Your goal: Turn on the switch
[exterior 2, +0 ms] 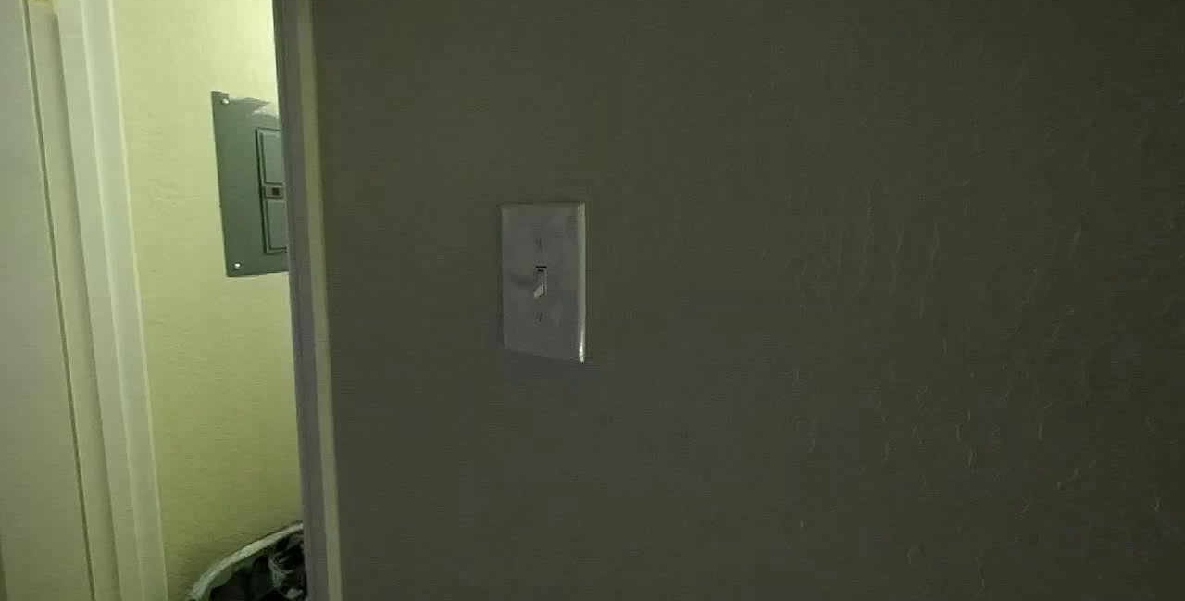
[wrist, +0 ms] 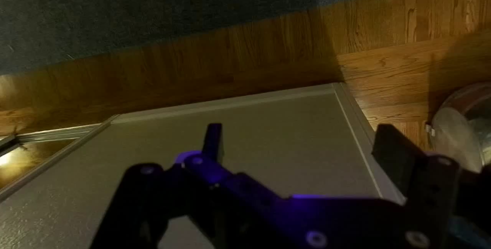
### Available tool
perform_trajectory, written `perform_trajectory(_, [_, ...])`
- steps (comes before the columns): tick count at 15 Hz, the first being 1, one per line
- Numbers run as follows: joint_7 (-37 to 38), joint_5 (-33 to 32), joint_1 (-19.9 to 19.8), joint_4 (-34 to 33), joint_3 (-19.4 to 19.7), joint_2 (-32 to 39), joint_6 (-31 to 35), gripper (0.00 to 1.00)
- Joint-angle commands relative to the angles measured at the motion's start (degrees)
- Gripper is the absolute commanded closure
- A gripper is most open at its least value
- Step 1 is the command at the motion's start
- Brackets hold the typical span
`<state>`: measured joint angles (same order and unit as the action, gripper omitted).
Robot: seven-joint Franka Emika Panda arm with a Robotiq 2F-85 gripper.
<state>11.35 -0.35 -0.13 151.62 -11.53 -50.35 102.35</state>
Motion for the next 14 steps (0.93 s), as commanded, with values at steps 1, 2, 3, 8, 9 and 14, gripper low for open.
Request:
perform_trajectory(1, [0.64,-0.62,0.99,-0.12,0.76,0.2,-0.12,0.0])
perform_trajectory(2, [0.64,-0.62,0.99,-0.12,0.76,0.2,-0.12,0.0])
perform_trajectory(3, [0.64,-0.62,0.99,-0.12,0.76,0.2,-0.12,0.0])
perform_trajectory(8, [0.55,-0.62,0.97,-0.01,0.83,0.37,0.33,0.0])
perform_trajectory(9, [0.29,-0.64,1.0,0.05,0.96,0.58,0.77,0.0])
perform_trajectory(14, [-1.22,-1.42,0.25,-0.16,2.17,4.93,6.61,0.0])
